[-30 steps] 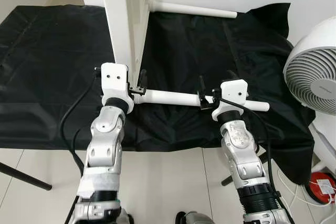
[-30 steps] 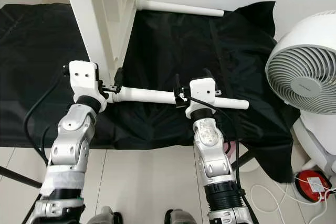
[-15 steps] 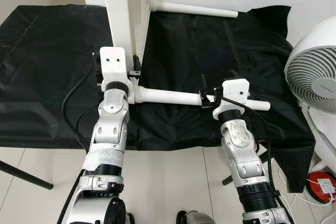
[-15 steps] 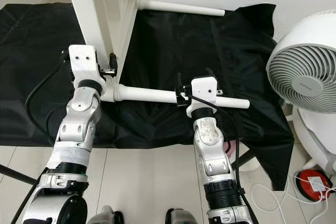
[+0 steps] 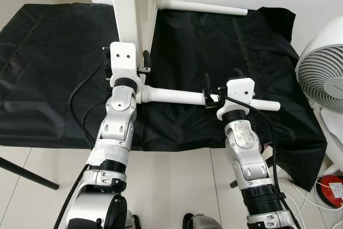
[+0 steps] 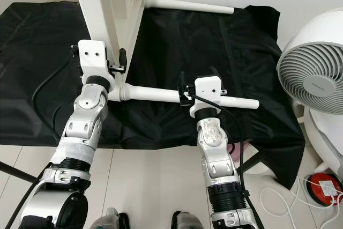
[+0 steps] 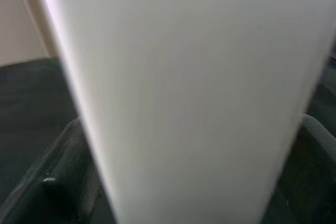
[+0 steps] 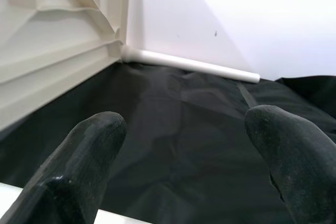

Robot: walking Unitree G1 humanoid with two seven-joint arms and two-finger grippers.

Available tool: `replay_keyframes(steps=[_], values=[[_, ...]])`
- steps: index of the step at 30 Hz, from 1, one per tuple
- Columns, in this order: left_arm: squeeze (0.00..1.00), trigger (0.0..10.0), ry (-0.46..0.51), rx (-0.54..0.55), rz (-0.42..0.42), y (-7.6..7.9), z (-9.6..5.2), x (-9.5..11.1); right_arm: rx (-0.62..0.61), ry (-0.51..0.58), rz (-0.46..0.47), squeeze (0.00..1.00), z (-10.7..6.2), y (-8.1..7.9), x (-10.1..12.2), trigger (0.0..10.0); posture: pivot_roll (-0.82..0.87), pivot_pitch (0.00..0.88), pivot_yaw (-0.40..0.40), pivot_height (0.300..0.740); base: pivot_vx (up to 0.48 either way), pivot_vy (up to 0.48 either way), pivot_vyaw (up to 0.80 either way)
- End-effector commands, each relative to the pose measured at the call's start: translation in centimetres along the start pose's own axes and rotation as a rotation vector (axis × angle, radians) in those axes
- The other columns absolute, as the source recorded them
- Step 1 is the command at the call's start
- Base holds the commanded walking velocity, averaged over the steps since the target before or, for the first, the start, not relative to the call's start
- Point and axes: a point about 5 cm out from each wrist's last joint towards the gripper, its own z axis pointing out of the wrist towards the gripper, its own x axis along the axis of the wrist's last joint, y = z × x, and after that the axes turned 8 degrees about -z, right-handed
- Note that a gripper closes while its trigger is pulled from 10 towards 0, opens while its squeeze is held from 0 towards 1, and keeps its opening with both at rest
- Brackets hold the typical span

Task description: Building children table

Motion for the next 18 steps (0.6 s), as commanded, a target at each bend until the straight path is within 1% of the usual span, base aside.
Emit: replay_keyframes(steps=[1,4,9,18], values=[[0.0,10.0,-0.018,-0.039,0.012,0.2,-0.3,-0.7,-0.004,-0.005,-0.006,0.0,-0.3,0.1,-0.2,10.0,-0.11,0.147,0.045,0.74,0.0,0.0,0.0],[0.0,10.0,-0.031,-0.056,0.019,0.3,-0.4,-1.2,-0.002,0.0,-0.009,0.0,0.0,0.1,0.0,10.0,-0.12,0.153,0.04,0.74,0.0,0.0,0.0],[0.0,10.0,-0.046,-0.038,0.025,0.5,-0.1,-2.0,0.007,0.016,-0.01,0.0,0.5,0.0,0.4,10.0,-0.13,0.16,0.032,0.74,0.0,0.0,0.0],[0.0,10.0,-0.044,-0.011,0.023,0.6,0.6,-2.2,-0.004,0.032,-0.015,0.0,0.9,0.4,0.8,10.0,-0.14,0.17,0.031,0.74,0.0,0.0,0.0]])
